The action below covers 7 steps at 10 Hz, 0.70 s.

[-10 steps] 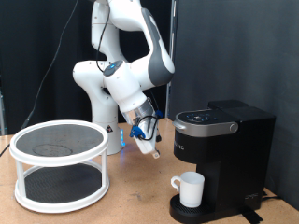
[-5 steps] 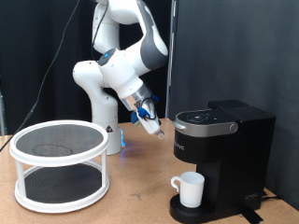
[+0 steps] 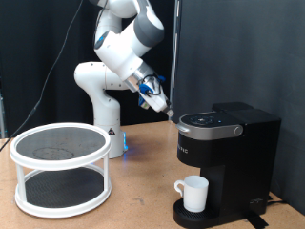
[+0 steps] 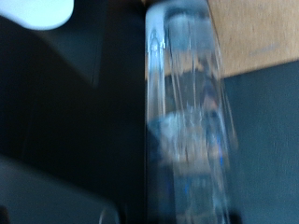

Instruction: Make a cup of coffee with the keurig machine

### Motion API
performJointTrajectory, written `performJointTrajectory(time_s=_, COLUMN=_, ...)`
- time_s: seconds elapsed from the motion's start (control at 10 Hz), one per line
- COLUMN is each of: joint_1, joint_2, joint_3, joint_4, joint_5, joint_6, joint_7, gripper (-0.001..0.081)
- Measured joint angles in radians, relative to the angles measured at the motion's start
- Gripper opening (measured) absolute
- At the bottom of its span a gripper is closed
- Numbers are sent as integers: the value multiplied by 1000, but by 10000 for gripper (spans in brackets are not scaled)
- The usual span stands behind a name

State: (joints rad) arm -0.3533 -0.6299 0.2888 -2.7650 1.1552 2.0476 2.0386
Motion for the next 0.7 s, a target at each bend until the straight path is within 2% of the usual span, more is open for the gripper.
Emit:
performJointTrajectory(time_s=0.2, joint_1=0, joint_2=-55, joint_3=-32, joint_4=20, joint_5=36, joint_6=-50, joint_7=57, gripper=734)
performJointTrajectory(time_s=0.5, joint_1=0, joint_2=-127, joint_3=-55, joint_4=44, joint_5=71, joint_6=-64, joint_7=153, gripper=734)
performJointTrajectory(time_s=0.7, joint_1=-4, joint_2=-125, joint_3=-57, joint_4=46, joint_5=68, joint_6=-64, joint_7=147, gripper=734)
